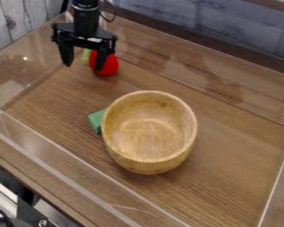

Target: Move the red fruit to the left

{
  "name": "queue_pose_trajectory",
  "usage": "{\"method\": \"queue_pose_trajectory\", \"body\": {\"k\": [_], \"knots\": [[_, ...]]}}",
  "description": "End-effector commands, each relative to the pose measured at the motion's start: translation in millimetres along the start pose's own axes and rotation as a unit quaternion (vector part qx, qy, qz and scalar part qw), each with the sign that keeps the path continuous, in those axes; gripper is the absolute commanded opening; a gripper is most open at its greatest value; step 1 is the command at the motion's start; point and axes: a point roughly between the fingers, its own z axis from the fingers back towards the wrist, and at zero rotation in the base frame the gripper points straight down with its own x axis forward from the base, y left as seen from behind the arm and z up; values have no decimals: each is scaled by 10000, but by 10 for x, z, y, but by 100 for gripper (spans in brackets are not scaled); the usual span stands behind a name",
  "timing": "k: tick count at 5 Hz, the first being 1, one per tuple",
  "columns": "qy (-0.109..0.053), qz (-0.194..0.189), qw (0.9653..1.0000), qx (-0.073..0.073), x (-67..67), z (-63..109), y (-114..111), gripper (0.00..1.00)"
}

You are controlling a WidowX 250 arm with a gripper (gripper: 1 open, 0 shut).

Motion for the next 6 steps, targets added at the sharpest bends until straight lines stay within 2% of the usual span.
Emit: {"method": "queue_pose_trajectory", "body": {"k": [1, 2, 3, 4, 5, 6], "knots": [[-542, 101, 9984, -111, 144, 587, -67, 100], [-697, 118, 9973, -188, 113, 937, -195, 100], [-704, 110, 9973, -188, 126, 882, -196, 100], [-693, 93, 9974, -162, 156, 792, -201, 0], [-701, 158, 9973, -162, 166, 927, -318, 0], [-703, 151, 9972, -208, 116, 1073, -533, 0]]}}
